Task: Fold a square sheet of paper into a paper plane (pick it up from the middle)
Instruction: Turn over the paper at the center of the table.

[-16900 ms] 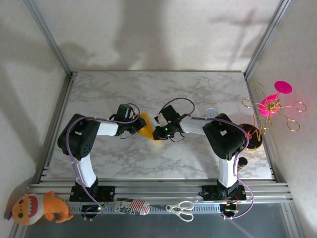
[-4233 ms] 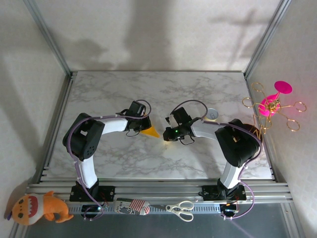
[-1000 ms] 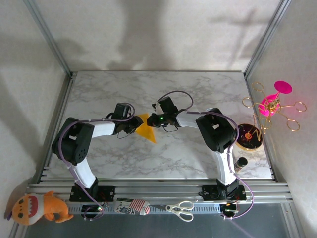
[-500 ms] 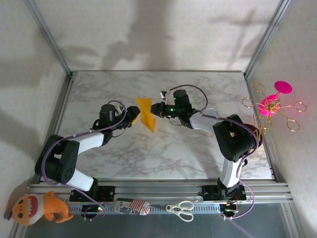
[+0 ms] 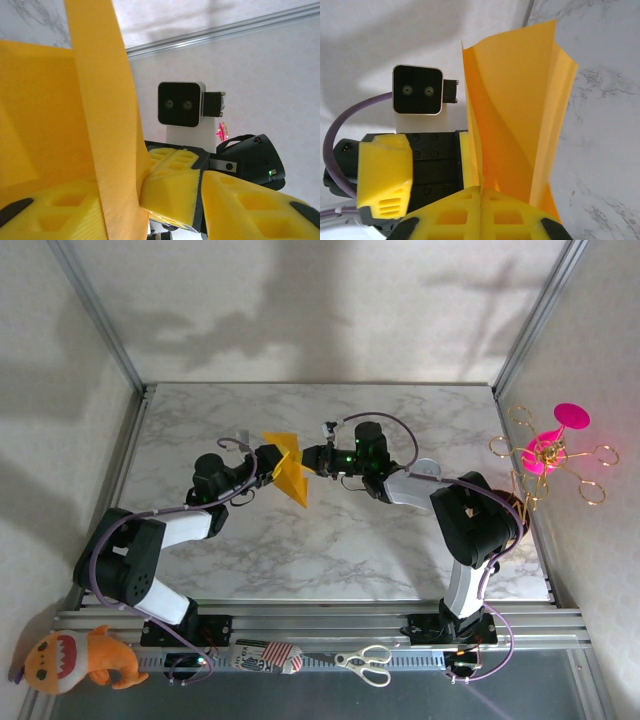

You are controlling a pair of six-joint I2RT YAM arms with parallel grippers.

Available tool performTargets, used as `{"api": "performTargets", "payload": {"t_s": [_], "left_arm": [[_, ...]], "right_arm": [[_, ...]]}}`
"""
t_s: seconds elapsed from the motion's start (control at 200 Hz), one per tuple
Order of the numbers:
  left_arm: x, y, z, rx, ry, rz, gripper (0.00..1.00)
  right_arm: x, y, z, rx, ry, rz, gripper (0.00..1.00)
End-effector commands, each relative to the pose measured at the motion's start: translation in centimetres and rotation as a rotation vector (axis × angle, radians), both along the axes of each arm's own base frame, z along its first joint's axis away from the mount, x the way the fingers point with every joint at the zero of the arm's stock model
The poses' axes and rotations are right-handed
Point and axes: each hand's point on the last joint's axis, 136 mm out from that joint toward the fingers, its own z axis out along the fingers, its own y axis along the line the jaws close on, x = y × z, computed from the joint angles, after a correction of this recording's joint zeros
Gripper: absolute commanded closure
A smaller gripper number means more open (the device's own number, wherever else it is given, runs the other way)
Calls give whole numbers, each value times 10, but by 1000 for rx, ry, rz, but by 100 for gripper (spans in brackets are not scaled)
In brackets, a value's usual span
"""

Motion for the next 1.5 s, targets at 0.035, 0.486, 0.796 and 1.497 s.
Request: {"api": "performTargets", "payload": {"t_s": [0.035,0.486,0.796,1.497], "left_arm": [[-7,-5,11,-25,-68,-35,60],[9,11,-9,172,-38,74,91],[26,57,-53,858,122,196,96],[58,75,-103,2032,262,327,96]], "right_arm": [[-5,-3,16,53,-10,26,95],[16,-31,8,-81,-60,-147,61],[55,-114,-14,-548,-265,-509,46],[55,-193,2,-728,-361,-825,11]]}}
